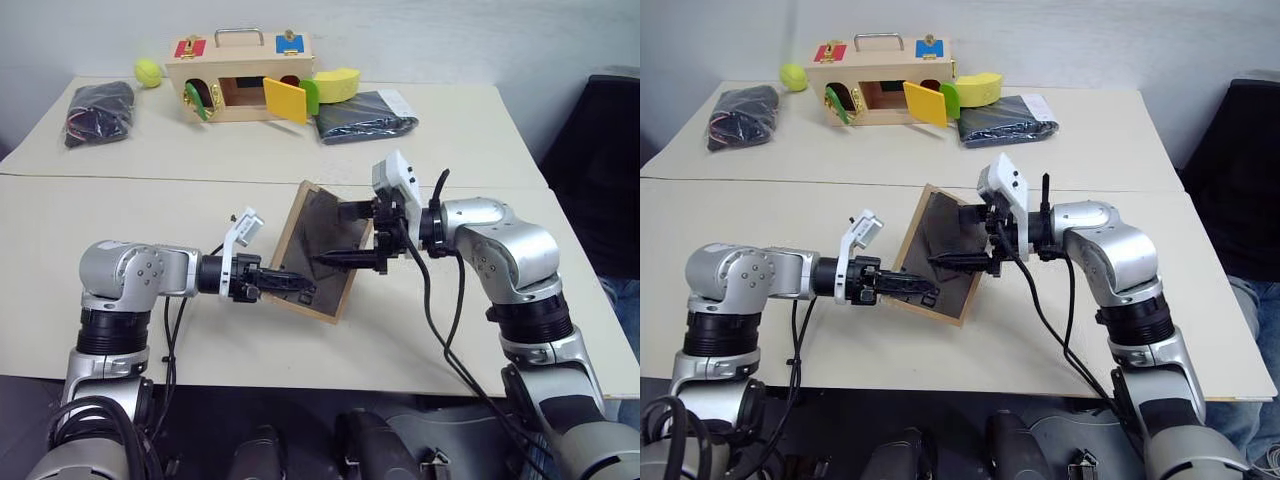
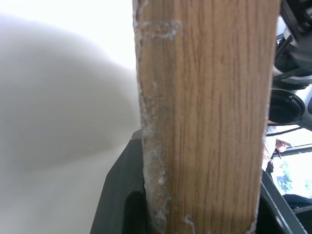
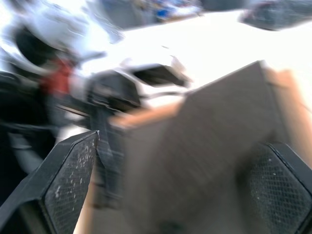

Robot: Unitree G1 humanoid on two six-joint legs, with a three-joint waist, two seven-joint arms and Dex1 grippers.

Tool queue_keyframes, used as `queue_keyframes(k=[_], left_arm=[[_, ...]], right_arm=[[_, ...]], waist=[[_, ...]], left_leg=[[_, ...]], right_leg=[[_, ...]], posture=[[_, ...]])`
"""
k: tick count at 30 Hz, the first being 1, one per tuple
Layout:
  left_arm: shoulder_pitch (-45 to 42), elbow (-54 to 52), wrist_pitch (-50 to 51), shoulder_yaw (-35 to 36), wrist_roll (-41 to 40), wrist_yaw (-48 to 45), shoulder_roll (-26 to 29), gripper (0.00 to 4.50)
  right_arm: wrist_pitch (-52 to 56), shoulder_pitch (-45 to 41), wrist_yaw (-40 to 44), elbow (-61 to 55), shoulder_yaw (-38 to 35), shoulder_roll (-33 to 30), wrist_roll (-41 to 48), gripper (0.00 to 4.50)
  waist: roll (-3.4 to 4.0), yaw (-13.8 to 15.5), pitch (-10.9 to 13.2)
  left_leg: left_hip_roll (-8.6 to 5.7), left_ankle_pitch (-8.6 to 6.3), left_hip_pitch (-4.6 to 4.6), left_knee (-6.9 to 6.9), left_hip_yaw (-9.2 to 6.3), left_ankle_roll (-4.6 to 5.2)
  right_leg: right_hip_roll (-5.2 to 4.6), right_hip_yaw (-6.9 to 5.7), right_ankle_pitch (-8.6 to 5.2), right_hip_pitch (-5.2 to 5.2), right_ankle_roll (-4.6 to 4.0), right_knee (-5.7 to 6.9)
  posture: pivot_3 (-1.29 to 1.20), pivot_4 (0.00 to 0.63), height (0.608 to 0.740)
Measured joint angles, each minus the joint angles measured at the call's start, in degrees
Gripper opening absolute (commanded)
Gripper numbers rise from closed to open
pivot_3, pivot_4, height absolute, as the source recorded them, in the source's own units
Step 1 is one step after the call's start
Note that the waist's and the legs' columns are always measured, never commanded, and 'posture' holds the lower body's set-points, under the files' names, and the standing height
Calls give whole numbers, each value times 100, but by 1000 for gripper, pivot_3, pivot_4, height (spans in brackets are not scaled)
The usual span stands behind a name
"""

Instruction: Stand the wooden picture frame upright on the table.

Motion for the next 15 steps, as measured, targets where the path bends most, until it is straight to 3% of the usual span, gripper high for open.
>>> queue_keyframes(k=[5, 9, 13, 15], left_arm=[[-7, 279, -232, -10, 6, 7, 57, 1167], [-43, 402, -236, -10, -1, 29, 88, 1167], [-114, 407, -169, 58, -70, 33, 159, 1167], [-153, 406, -125, 59, -104, 31, 168, 1167]], right_arm=[[-11, 193, -54, -308, -35, -550, 79, 4500], [-638, 447, -310, -285, -58, -993, -416, 4500], [-3043, 1093, -500, 36, 4, -1442, -1788, 4500], [-5212, 1314, -1073, 573, 195, -1488, -2894, 4500]], waist=[[-1, 3, 0], [-1, 0, 0], [-5, 1, 2], [-6, -23, 3]], left_leg=[[-3, -1, 0, -1, -1, 1], [-2, -1, 0, -3, 1, 1], [-6, -1, -1, -6, 4, 3], [-5, -1, 2, -6, 10, 2]], right_leg=[[-2, -1, 0, 2, 0, -5], [0, 1, 0, 1, 0, -7], [2, 5, 0, 2, 1, -13], [5, 11, 0, 1, 1, -11]], posture=[[0, 150, 740], [0, 150, 740], [0, 150, 740], [0, 150, 740]])
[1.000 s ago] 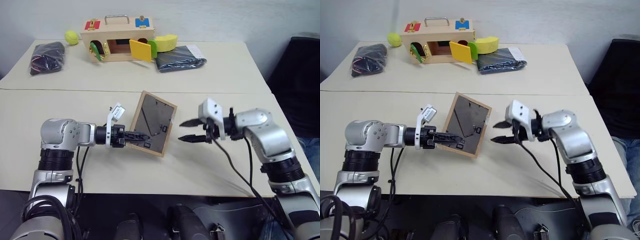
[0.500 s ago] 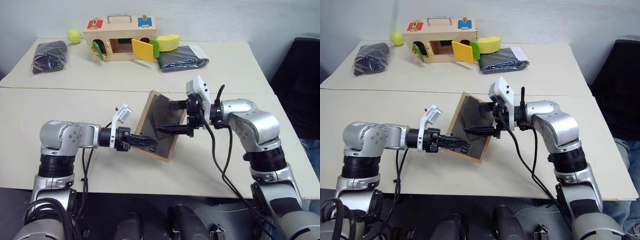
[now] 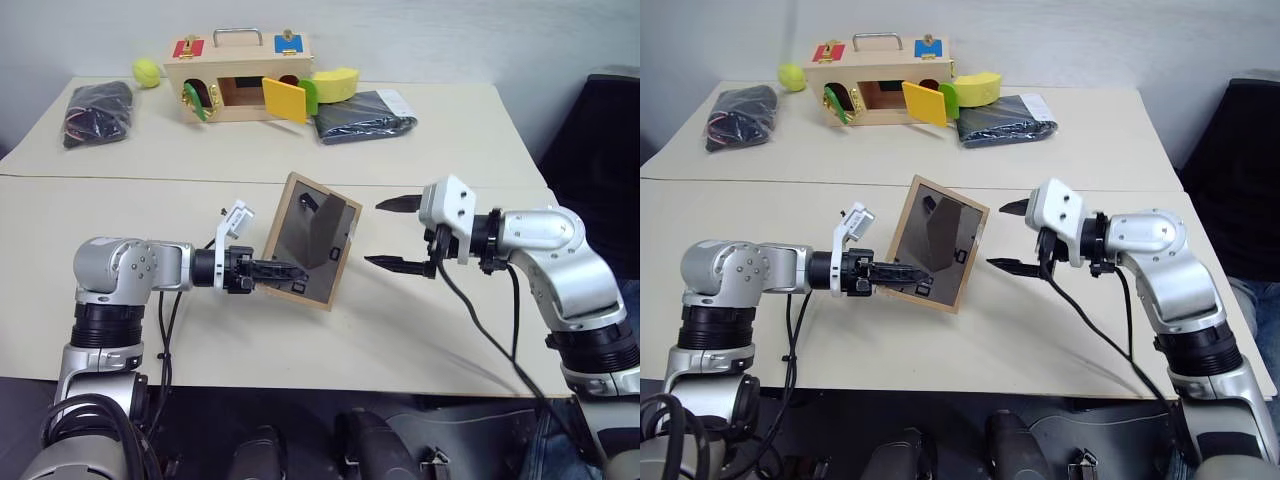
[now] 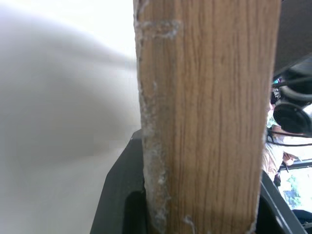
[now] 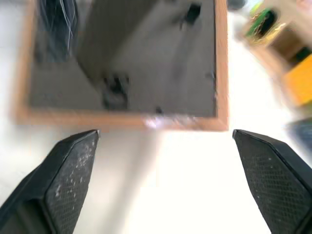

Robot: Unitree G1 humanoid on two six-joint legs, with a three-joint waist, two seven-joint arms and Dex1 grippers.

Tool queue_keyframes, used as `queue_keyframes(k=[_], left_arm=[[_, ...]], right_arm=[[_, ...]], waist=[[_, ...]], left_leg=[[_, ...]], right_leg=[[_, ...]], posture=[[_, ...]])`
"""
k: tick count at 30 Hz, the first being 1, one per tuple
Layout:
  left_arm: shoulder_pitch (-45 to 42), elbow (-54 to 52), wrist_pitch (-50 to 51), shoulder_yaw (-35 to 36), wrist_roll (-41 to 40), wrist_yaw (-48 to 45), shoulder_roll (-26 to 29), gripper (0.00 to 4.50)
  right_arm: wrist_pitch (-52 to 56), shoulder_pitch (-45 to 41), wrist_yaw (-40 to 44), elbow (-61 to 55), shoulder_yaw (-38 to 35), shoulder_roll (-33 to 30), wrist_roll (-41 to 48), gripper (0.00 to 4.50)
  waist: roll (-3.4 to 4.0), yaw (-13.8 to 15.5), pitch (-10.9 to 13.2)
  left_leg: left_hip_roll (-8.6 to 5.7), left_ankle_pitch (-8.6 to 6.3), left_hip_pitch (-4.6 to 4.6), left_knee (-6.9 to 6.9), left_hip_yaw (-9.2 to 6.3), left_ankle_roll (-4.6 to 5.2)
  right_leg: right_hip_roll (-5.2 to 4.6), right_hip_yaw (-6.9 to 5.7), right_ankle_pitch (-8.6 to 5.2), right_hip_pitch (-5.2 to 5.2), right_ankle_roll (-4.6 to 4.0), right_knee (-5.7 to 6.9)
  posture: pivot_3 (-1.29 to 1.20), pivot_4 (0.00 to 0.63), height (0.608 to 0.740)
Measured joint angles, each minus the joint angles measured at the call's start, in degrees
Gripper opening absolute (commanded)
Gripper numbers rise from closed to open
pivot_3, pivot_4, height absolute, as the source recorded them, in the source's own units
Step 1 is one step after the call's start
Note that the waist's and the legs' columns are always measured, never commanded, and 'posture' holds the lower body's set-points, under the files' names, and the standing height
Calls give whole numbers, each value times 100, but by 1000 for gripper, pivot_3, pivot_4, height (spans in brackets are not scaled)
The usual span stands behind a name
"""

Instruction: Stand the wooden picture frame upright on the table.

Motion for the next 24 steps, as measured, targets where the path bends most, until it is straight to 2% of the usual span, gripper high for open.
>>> queue_keyframes(k=[1, 2, 4, 5, 6, 8, 12, 15, 17, 21, 23, 24], left_arm=[[-21, 0, 21, 1, -21, -3, 8, 1167], [-57, 4, 73, 11, -47, -5, 38, 1167], [-130, 13, 161, 70, -100, -6, 43, 1167], [-206, 73, 271, 138, -160, -6, 55, 1167], [-270, 121, 321, 156, -204, -8, 56, 1167], [-351, 143, 454, 209, -316, -35, 77, 1167], [-360, 156, 653, 210, -443, -39, 75, 1167], [-360, 157, 719, 219, -474, -37, 110, 1167], [-360, 166, 732, 280, -489, -23, 115, 1167], [-489, 466, 797, 415, -528, 112, 201, 2468], [-501, 428, 778, 491, -689, 94, 521, 3098], [-470, 391, 780, 495, -775, 85, 770, 3431]], right_arm=[[-751, 60, -238, 220, 73, -28, -405, 4500], [-1977, 56, -725, 653, 216, -51, -1112, 4500], [-3238, -30, -1390, 1176, 396, -71, -1952, 4500], [-3994, -258, -2156, 1644, 553, -18, -2784, 4500], [-4290, -395, -2539, 1850, 610, 34, -3148, 4500], [-4968, -843, -3892, 2395, 757, 274, -4254, 4500], [-5234, -1360, -5573, 3018, 964, 617, -5336, 4500], [-5279, -1622, -6436, 3375, 1201, 763, -5854, 3921], [-5281, -1718, -6853, 3562, 1360, 787, -6109, 3261], [-5249, -1868, -7423, 3850, 1525, 899, -6300, 1858], [-5261, -2009, -7505, 3981, 1687, 965, -6361, 1349], [-5275, -2042, -7547, 4053, 1717, 1011, -6347, 1247]], waist=[[0, -6, 1], [-1, -22, 2], [-1, -34, 2], [-2, -61, 3], [-2, -76, 3], [-1, -139, 3], [-2, -169, 3], [-1, -165, 3], [-1, -164, 3], [-2, -184, 3], [-3, -238, 3], [-3, -256, 3]], left_leg=[[0, 0, 1, -1, 2, -1], [2, 1, 3, 0, 5, -2], [3, 1, 5, 0, 7, -2], [3, 2, 5, 3, 11, -3], [3, 2, 4, 4, 12, -4], [5, 6, 7, 3, 12, -9], [8, 11, 6, 2, 13, -18], [8, 12, 6, 2, 13, -21], [7, 12, 6, 2, 13, -21], [8, 13, 6, 2, 16, -22], [9, 16, 4, -4, 15, -27], [10, 16, 4, -4, 16, -27]], right_leg=[[0, 1, 0, -1, 0, 1], [3, 4, 0, -1, 0, 3], [3, 6, 0, -2, 0, 7], [3, 9, 0, -5, 0, 13], [2, 10, 0, -8, 0, 16], [3, 10, -2, -11, -4, 24], [7, 10, -8, -21, -14, 36], [7, 9, -9, -23, -16, 41], [6, 9, -9, -23, -16, 40], [8, 11, -9, -26, -16, 44], [11, 12, -10, -32, -17, 48], [11, 13, -10, -35, -19, 49]], posture=[[0, 150, 740], [0, 150, 740], [0, 150, 740], [0, 150, 740], [0, 150, 740], [0, 150, 740], [0, 150, 740], [0, 150, 740], [0, 150, 740], [0, 150, 740], [0, 150, 740], [0, 150, 740]])
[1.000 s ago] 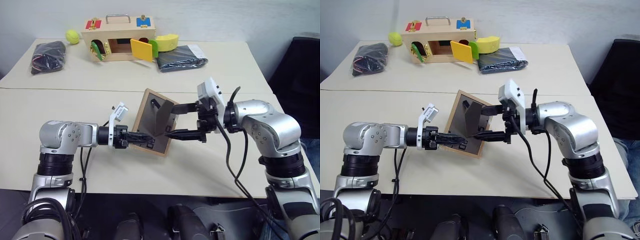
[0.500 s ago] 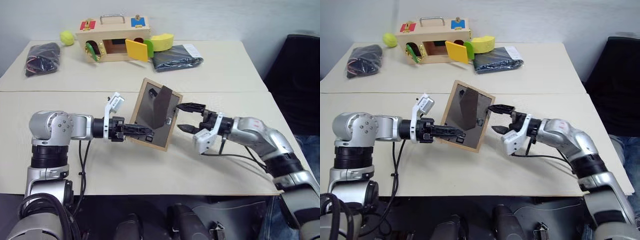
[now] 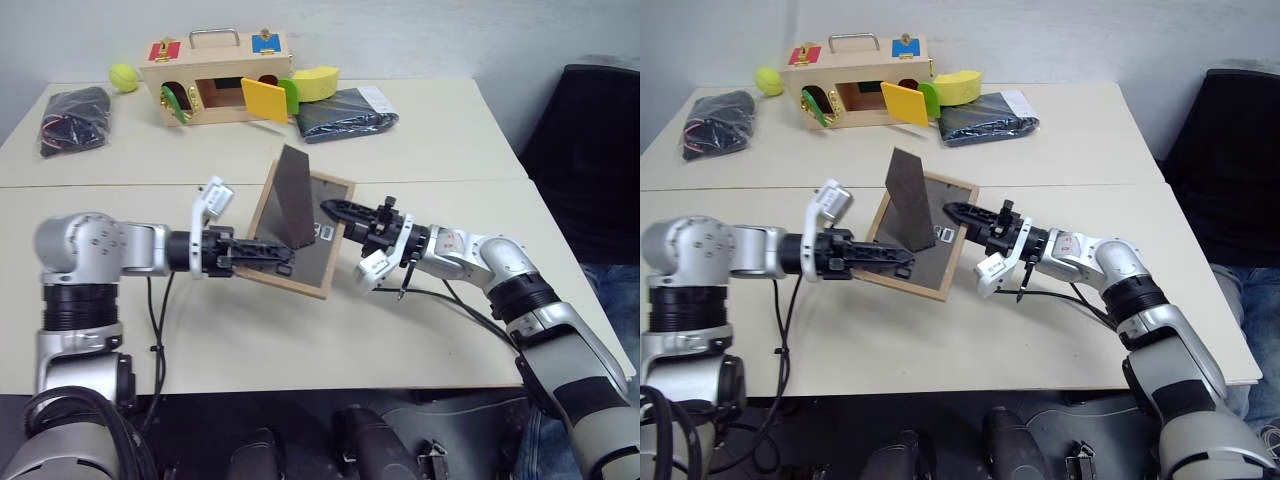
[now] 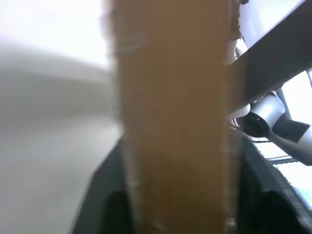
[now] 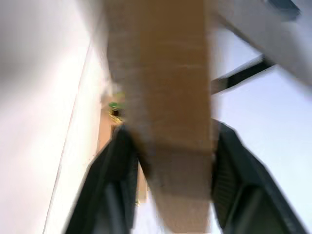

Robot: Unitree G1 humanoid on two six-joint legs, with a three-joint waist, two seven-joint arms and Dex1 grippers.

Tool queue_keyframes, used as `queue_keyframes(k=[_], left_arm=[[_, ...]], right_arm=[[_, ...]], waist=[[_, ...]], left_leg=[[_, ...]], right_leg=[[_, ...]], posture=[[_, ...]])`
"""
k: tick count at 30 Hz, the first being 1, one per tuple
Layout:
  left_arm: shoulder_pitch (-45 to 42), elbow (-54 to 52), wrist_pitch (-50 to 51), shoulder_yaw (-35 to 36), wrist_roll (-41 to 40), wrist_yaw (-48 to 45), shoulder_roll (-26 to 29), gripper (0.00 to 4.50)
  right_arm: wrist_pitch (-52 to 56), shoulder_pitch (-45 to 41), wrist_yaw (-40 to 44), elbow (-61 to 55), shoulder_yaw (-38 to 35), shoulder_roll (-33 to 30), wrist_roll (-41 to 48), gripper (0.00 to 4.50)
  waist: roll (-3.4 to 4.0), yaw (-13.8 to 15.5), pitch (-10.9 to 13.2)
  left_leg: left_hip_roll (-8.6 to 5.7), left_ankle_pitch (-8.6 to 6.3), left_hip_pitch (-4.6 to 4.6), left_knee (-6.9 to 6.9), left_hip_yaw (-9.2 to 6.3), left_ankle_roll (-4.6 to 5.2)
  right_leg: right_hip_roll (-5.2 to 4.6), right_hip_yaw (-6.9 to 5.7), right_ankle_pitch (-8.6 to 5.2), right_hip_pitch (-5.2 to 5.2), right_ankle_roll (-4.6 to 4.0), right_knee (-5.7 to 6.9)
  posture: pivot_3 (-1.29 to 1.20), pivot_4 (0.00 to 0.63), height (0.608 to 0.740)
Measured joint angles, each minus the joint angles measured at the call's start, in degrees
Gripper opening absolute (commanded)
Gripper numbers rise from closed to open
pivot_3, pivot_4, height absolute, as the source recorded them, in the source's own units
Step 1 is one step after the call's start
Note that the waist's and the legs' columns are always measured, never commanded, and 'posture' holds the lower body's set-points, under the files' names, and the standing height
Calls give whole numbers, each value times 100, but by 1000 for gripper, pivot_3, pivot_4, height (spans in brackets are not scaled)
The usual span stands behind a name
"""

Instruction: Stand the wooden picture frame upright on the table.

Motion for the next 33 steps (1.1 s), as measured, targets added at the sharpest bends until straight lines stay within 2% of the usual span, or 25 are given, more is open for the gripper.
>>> queue_keyframes(k=[3, 4, 7, 10, 11, 12, 14, 15, 18, 21, 25, 28, 32, 33], left_arm=[[305, -285, 7, 112, -298, -6, 739, 4388], [433, -446, 8, 212, -370, -10, 919, 4500], [1149, -1361, -249, 771, -489, -185, 1542, 4500], [1834, -2268, -741, 1400, -568, -350, 1714, 4500], [2141, -2643, -999, 1615, -551, -400, 1729, 4500], [2793, -3329, -1429, 2040, -484, -433, 1648, 4500], [3328, -4025, -1798, 2342, -508, -372, 1295, 4500], [3486, -4232, -1948, 2448, -538, -246, 1088, 4500], [3802, -4500, -2362, 2467, -466, 75, 842, 4500], [3909, -4540, -2716, 2357, -311, 309, 811, 4500], [3821, -4486, -2916, 2278, -361, 541, 789, 4500], [3784, -4457, -2999, 2247, -406, 618, 827, 4500], [3764, -4366, -3115, 2186, -434, 617, 968, 4500], [3762, -4287, -3150, 2147, -436, 607, 998, 4500]], right_arm=[[-58, -168, -34, 261, 70, -15, 34, 1247], [-63, -207, -32, 328, 73, -22, 73, 1247], [-183, -320, 67, 475, 108, -30, 269, 1247], [-382, -340, 405, 636, 120, -64, 601, 1247], [-485, -347, 657, 707, 131, -49, 854, 1247], [-569, -281, 1591, 828, 173, 13, 1851, 1247], [-273, 59, 3173, 833, 179, 58, 3590, 1247], [256, 327, 4226, 609, 143, 130, 4669, 1247], [2398, 993, 6404, -316, -62, 359, 7026, 1247], [4718, 1130, 7441, -1116, -399, 354, 8449, 1247], [7171, 1132, 7790, -1846, -879, 308, 9494, 1247], [8124, 1266, 7837, -1950, -999, 337, 9638, 1247], [8884, 1373, 7760, -1952, -1316, 579, 9787, 1247], [9131, 1373, 7760, -1974, -1412, 630, 9868, 1597]], waist=[[0, -70, 1], [0, -74, 1], [-3, -88, 3], [-3, -56, 3], [-3, -56, 3], [-3, -52, 3], [-6, -35, 3], [-7, -5, 2], [-7, 78, 2], [-3, 112, 4], [-3, 128, 4], [-3, 127, 4], [-3, 97, 4], [-3, 97, 4]], left_leg=[[0, 1, -1, -5, 1, -2], [0, 1, 0, -6, 1, -2], [0, 1, -1, -7, 1, -2], [-2, 0, -1, -1, -1, -1], [-2, 0, 2, -1, -1, 0], [-1, -1, 11, -5, -3, 2], [5, -5, 25, 0, -17, 9], [4, -6, 23, 4, -27, 10], [3, -8, 23, 11, -33, 15], [3, -11, 17, 9, -39, 19], [3, -12, 9, -1, -48, 19], [2, -13, 3, -2, -47, 21], [2, -12, 6, -2, -45, 20], [2, -12, 8, -2, -44, 20]], right_leg=[[-1, 3, -1, -6, -1, 3], [-1, 3, -1, -6, -2, 2], [-1, 5, -1, -6, -2, -1], [-3, 3, -1, 0, -3, 0], [-3, 3, -1, 3, -2, -5], [-2, 1, -1, 18, -2, -15], [-2, -13, -1, 51, -1, -23], [-3, -19, 1, 55, 2, -25], [-7, -20, 3, 60, 6, -15], [-9, -28, 3, 56, 6, -20], [-10, -38, 2, 54, 4, -37], [-12, -38, 2, 51, 4, -43], [-10, -35, 2, 50, 4, -39], [-9, -35, 2, 50, 4, -38]], posture=[[0, 150, 740], [0, 150, 740], [0, 150, 740], [0, 150, 740], [0, 150, 740], [0, 150, 740], [0, 150, 740], [0, 150, 740], [0, 150, 740], [0, 150, 740], [0, 150, 740], [0, 150, 740], [0, 150, 740], [0, 150, 740]])
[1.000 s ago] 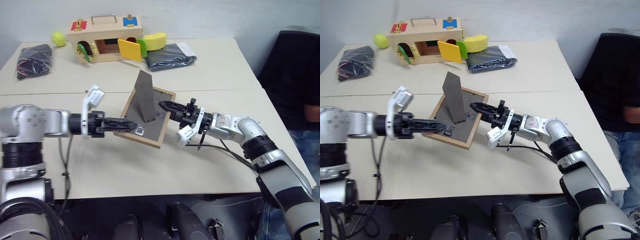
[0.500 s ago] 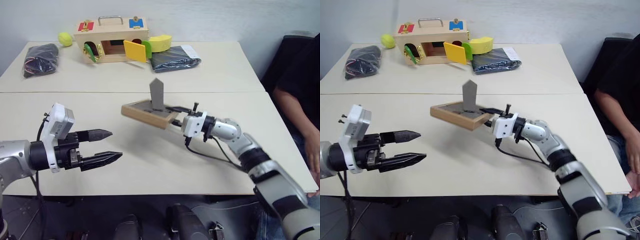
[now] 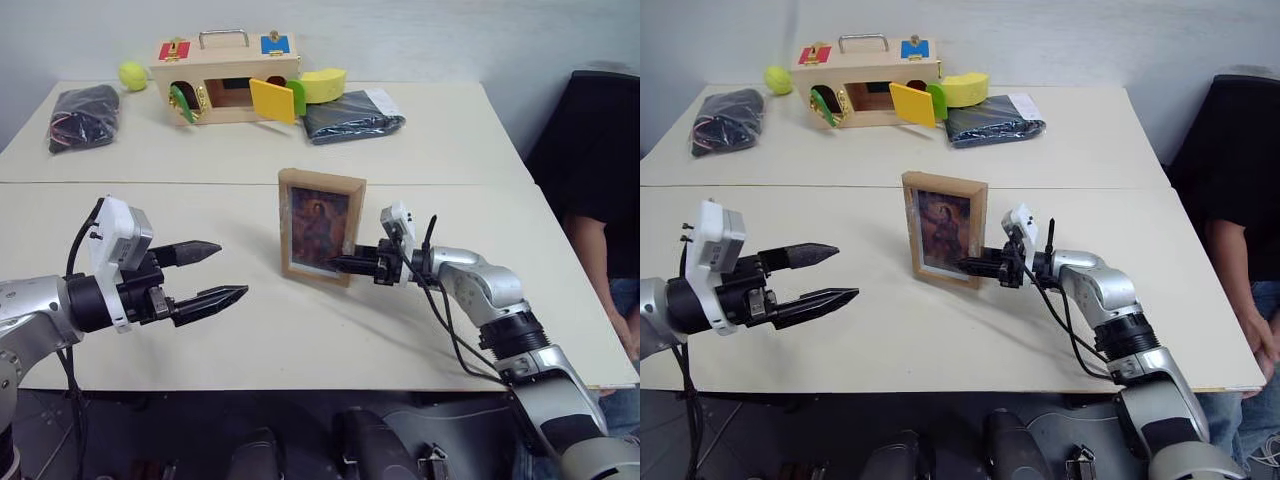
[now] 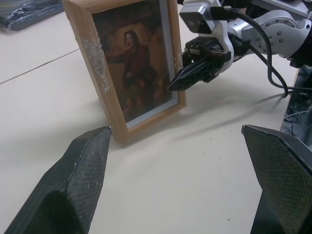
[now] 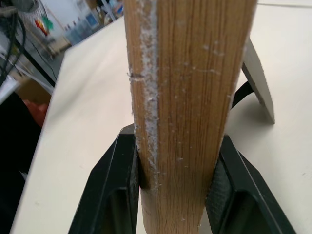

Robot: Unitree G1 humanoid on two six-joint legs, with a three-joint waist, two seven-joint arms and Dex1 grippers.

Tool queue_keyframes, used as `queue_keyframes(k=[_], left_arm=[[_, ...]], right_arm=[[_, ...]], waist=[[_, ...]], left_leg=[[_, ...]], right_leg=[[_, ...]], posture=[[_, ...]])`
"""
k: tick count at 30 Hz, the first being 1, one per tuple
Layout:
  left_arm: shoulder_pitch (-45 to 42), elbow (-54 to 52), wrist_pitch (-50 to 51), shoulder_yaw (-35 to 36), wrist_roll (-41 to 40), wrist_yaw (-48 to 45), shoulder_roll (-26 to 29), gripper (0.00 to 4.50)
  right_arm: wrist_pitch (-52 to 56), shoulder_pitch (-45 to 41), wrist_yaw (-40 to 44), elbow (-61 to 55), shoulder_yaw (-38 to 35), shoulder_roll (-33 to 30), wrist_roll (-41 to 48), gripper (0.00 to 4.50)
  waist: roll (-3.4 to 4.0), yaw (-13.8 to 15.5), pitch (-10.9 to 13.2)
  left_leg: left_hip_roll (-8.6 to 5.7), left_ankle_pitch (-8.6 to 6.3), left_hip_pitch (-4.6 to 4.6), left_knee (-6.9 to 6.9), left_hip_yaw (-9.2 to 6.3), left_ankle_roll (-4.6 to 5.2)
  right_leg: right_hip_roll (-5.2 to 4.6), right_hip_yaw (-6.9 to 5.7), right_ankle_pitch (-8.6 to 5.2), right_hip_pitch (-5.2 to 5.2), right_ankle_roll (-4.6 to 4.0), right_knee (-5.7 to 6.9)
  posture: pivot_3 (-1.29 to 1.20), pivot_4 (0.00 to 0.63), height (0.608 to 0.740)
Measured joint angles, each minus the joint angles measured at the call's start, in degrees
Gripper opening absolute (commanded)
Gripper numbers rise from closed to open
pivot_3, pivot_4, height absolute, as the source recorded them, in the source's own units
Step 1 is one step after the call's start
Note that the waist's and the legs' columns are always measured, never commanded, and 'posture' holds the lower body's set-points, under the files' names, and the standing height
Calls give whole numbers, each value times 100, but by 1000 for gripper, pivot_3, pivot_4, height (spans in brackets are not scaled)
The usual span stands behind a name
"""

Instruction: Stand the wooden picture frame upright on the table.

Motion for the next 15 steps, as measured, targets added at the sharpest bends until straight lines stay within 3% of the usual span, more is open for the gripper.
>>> queue_keyframes(k=[4, 8, 15], left_arm=[[-16, 170, -137, -120, 9, -98, 168, 4500], [-32, 351, -192, -132, -23, -187, 214, 4500], [-44, 468, -314, -162, -113, -330, 234, 4500]], right_arm=[[462, 145, 205, -266, 4, -82, -91, 2916], [108, 576, 624, -684, 351, -447, -631, 4334], [-1191, 548, 1477, -813, 271, -1753, -1615, 4460]], waist=[[0, 23, 0], [0, 48, 0], [3, 53, 2]], left_leg=[[-2, -2, -5, -2, -1, 4], [-5, -5, -9, -5, 0, 8], [-7, -6, -7, -5, 3, 9]], right_leg=[[-2, -1, 0, 0, 0, -9], [-5, -1, 0, 0, 1, -17], [-4, 0, 2, 0, 3, -18]], posture=[[0, 150, 740], [0, 150, 740], [0, 150, 740]])
